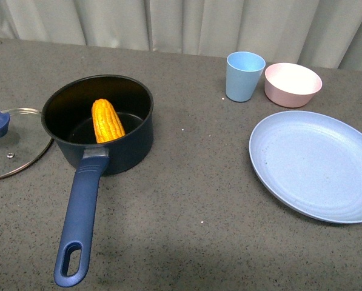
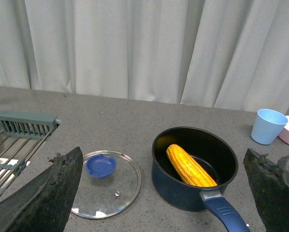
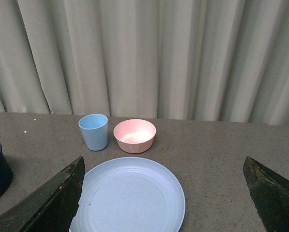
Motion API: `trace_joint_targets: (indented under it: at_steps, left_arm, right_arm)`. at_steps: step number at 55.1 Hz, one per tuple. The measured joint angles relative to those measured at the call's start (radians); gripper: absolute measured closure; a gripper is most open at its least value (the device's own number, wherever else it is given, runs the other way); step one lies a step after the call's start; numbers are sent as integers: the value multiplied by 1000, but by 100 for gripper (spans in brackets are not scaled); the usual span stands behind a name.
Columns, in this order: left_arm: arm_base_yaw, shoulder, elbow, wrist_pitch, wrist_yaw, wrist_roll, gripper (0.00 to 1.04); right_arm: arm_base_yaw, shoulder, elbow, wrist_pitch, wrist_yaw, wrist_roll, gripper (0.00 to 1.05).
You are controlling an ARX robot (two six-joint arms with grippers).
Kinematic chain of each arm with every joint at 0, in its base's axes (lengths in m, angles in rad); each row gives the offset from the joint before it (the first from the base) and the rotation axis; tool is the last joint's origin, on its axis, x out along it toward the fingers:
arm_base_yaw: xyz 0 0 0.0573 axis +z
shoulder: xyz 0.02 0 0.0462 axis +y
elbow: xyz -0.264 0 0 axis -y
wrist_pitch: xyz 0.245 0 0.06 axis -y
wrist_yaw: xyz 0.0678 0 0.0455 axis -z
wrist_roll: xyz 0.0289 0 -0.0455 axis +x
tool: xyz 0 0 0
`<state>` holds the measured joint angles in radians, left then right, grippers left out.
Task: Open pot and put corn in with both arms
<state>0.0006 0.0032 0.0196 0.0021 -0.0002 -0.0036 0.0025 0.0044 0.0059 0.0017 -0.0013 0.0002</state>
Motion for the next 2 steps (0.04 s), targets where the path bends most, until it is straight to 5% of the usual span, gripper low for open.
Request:
trace_joint_targets:
  at_steps: [2]
  left_arm:
    - [0, 0, 0, 0, 0, 0, 6]
  right_arm:
    - [0, 0, 0, 0, 0, 0, 9]
